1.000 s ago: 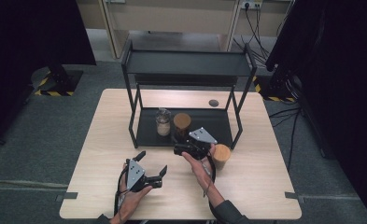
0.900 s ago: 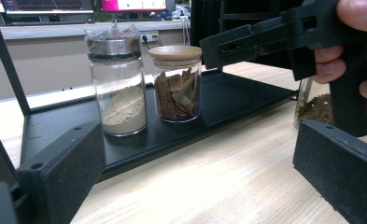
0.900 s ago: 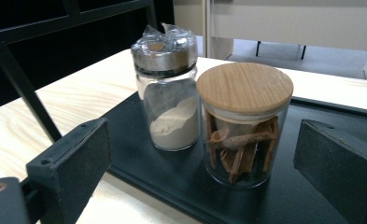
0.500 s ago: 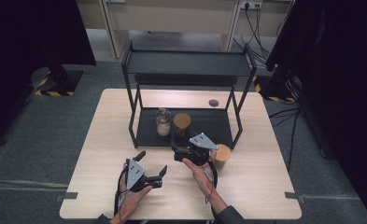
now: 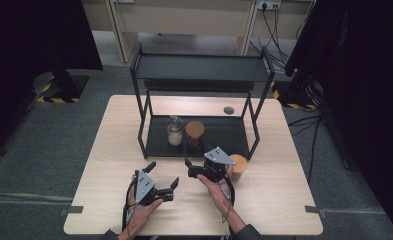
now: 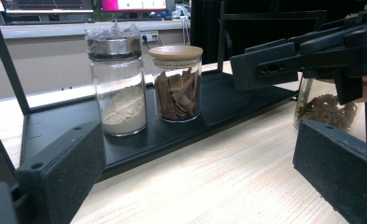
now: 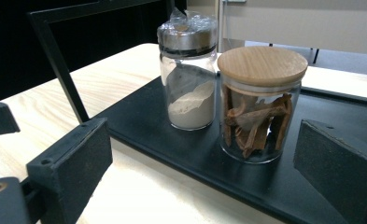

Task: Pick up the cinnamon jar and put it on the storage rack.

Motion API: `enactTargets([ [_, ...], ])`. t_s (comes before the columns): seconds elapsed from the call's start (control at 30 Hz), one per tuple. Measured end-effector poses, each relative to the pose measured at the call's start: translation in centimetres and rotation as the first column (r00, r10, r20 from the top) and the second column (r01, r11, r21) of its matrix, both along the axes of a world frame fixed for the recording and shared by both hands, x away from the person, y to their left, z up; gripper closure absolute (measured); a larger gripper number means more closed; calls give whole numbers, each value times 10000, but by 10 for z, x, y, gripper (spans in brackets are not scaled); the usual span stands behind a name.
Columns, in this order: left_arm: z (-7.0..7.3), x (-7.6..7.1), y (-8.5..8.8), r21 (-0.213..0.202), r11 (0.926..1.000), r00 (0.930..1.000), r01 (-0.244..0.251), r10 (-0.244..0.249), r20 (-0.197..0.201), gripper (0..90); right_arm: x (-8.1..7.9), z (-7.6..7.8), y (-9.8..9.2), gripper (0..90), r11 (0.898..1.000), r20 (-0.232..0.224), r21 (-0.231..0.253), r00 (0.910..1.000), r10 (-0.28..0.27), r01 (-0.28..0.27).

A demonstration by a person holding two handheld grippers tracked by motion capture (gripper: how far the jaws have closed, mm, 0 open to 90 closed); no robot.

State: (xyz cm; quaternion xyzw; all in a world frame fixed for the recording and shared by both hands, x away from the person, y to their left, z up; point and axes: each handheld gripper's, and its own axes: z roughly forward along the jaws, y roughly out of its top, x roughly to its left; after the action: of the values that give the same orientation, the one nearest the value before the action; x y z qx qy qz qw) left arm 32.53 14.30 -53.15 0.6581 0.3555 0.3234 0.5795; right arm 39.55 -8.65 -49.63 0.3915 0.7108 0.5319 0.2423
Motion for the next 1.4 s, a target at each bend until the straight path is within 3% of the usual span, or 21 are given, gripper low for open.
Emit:
enactTargets([
  [1.4, 0, 0, 1, -13, 10000, 10000, 32, -32, -44, 20, -35, -12, -18, 48, 9981, 203, 249, 9982, 557, -562],
])
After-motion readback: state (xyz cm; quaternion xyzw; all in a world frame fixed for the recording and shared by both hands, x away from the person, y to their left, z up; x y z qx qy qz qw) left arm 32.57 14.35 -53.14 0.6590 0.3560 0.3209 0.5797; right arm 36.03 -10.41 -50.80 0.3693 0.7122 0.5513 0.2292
